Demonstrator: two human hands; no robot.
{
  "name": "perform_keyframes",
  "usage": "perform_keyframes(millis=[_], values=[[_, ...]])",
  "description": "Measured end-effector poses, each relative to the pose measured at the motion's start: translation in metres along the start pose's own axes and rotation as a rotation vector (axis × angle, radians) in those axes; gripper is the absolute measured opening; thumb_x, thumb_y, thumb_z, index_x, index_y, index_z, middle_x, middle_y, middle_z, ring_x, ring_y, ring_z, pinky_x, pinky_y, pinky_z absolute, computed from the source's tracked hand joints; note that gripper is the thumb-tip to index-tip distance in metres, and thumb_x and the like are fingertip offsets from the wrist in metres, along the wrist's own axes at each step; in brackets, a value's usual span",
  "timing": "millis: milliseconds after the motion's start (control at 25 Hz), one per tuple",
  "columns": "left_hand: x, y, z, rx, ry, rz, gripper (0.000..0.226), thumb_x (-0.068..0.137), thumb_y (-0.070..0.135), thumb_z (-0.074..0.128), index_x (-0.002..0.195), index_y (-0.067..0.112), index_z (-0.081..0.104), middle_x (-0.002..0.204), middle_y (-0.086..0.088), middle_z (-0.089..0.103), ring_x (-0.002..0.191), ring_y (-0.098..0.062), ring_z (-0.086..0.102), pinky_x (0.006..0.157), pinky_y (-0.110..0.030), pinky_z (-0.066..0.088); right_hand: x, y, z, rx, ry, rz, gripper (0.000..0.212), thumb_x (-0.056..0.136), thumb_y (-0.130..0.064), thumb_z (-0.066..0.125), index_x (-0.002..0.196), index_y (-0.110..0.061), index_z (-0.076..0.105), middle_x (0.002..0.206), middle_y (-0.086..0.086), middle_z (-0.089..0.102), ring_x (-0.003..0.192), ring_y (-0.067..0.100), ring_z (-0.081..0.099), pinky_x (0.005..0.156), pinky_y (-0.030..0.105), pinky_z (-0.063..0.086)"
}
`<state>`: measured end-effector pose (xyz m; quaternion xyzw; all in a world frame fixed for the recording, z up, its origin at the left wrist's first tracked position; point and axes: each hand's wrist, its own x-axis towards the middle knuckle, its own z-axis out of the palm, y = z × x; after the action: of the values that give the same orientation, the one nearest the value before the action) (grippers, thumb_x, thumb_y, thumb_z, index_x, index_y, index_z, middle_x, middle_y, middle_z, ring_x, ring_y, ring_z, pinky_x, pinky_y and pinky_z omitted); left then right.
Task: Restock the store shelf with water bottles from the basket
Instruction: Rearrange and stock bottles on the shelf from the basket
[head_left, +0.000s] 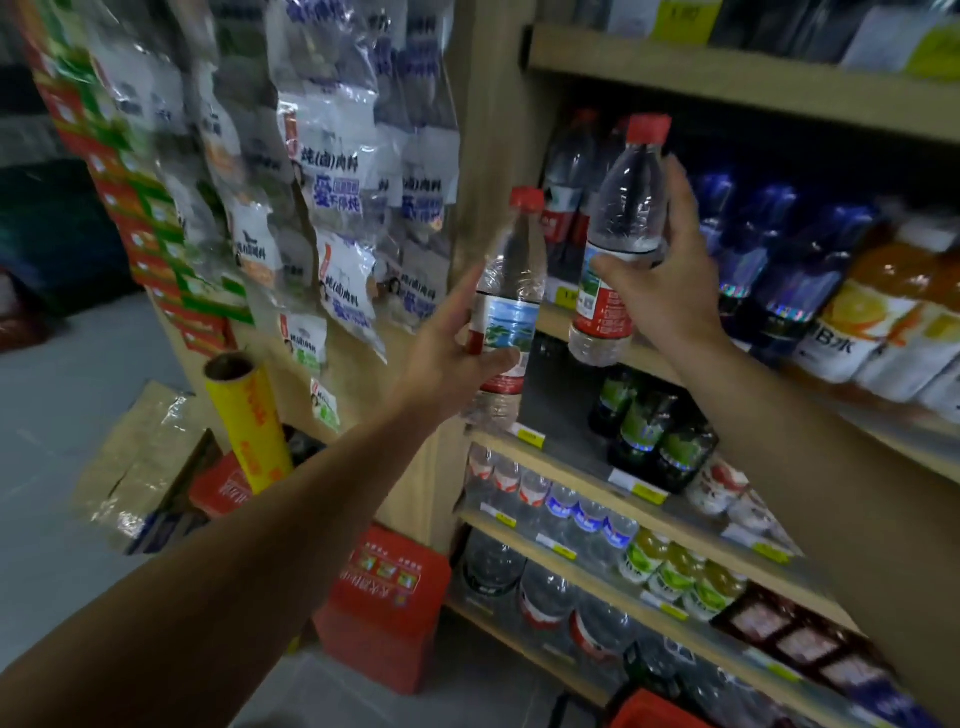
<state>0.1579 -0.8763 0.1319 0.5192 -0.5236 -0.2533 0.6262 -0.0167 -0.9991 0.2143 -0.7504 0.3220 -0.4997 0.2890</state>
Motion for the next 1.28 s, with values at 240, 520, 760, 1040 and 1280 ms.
perform_keyframes(millis=[240,520,760,1040,1280], values=[[0.049,-0.005,0.013,0.007,0.109,0.020,0.089,0.083,-0.004,0.071,0.151,0.035,0.030,0.127,-0.002,0.065,0.112,-0.020,0.066,0.095,-0.050,0.054,0.066,0.029,0.016,0.086,0.133,-0.175,0.094,0.077,-0.020,0.076,0.154,-0.025,0.023,0.149,-0.008,0.046,0.132,0.003,0.047,0.109,0.034,0.043],[0.078,-0.018,0.032,0.055,0.225,0.013,0.089,0.083,0.004,0.073,0.141,0.054,0.028,0.129,0.007,0.064,0.113,-0.008,0.065,0.090,-0.033,0.054,0.105,0.076,0.051,0.123,0.178,-0.270,0.087,0.080,-0.008,0.074,0.151,-0.024,0.028,0.153,-0.003,0.038,0.139,0.004,0.036,0.111,0.020,0.033],[0.089,-0.039,0.025,0.096,0.187,-0.014,0.087,0.081,0.017,0.077,0.152,0.032,0.029,0.135,-0.001,0.059,0.121,-0.017,0.061,0.099,-0.050,0.052,0.121,0.094,0.076,0.164,0.060,-0.054,0.092,0.079,-0.019,0.077,0.152,-0.034,0.024,0.152,-0.006,0.042,0.135,0.007,0.043,0.110,0.027,0.039],[0.083,-0.053,0.017,0.076,0.179,0.021,0.086,0.082,0.014,0.074,0.154,0.024,0.028,0.134,-0.007,0.059,0.122,-0.023,0.060,0.101,-0.052,0.050,0.135,0.107,0.080,0.219,-0.172,0.146,0.080,0.083,-0.023,0.076,0.147,-0.030,0.028,0.125,-0.015,0.058,0.105,-0.009,0.056,0.092,0.018,0.048],[0.081,-0.055,0.016,0.057,0.182,0.005,0.089,0.078,0.021,0.076,0.154,0.025,0.029,0.138,-0.004,0.058,0.125,-0.020,0.058,0.103,-0.048,0.049,0.140,0.116,0.076,0.154,-0.257,0.185,0.086,0.080,-0.010,0.076,0.148,-0.027,0.027,0.132,-0.007,0.056,0.119,0.010,0.055,0.105,0.034,0.045]])
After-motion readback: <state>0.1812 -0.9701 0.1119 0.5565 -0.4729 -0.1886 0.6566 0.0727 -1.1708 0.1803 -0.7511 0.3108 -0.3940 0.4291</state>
